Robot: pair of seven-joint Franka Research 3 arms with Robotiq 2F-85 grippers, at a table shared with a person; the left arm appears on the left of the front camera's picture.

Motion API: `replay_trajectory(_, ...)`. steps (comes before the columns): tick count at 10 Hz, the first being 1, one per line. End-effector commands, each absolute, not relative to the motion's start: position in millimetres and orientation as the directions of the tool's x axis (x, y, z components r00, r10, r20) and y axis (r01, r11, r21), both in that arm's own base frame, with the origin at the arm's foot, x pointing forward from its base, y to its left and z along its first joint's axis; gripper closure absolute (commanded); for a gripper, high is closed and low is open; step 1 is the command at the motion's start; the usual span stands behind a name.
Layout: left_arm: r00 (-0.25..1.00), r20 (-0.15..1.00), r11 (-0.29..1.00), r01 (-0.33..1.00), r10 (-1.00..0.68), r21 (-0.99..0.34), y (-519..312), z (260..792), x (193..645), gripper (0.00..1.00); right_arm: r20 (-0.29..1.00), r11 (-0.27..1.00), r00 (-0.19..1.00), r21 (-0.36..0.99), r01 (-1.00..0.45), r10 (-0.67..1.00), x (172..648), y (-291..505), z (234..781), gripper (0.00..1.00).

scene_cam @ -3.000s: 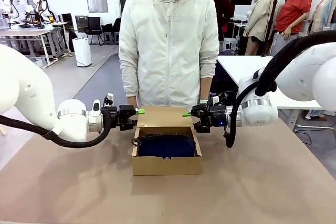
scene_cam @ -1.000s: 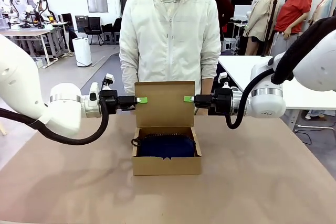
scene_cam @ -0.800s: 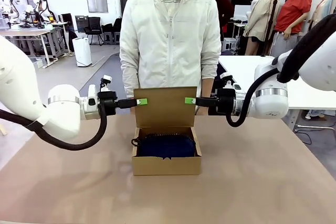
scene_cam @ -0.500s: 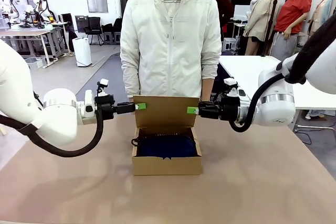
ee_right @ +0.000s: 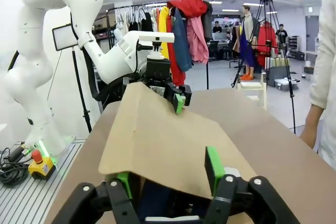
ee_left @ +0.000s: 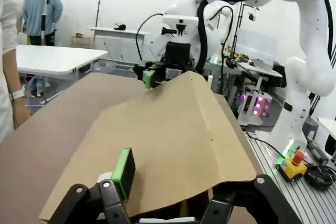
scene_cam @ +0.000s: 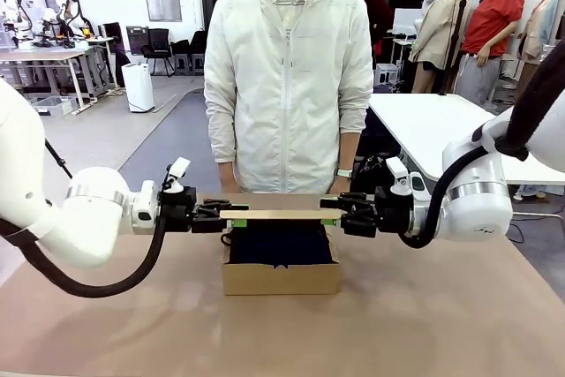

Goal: Pack the items into the box.
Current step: Close the Mailer Box.

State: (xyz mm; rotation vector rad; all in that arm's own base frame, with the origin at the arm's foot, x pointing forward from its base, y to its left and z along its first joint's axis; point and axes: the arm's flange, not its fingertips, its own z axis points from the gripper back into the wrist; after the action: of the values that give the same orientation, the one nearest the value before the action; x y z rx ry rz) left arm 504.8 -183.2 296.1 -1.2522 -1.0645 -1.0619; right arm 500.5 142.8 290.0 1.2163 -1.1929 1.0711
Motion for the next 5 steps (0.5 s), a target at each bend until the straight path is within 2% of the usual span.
replay_trajectory(1, 0.185, 0.983, 0.009, 0.983, -0.006, -0.185, -174.0, 293.7, 495.7, 0.00, 0.998, 0.075, 0.059, 0.058, -0.995, 0.012, 493.0, 140.8, 293.4, 0.00)
replay_trajectory(3, 0.151, 0.989, 0.073, 0.986, 0.005, -0.151, -160.3, 299.0, 488.9, 0.00, 0.998, 0.090, 0.052, 0.050, -0.995, 0.024, 489.7, 124.8, 297.4, 0.00)
replay_trajectory(5, 0.155, 0.987, 0.119, 0.980, 0.029, -0.158, -130.2, 293.7, 480.8, 0.00, 0.997, 0.197, 0.081, 0.076, -0.978, 0.018, 481.2, 90.8, 297.4, 0.00)
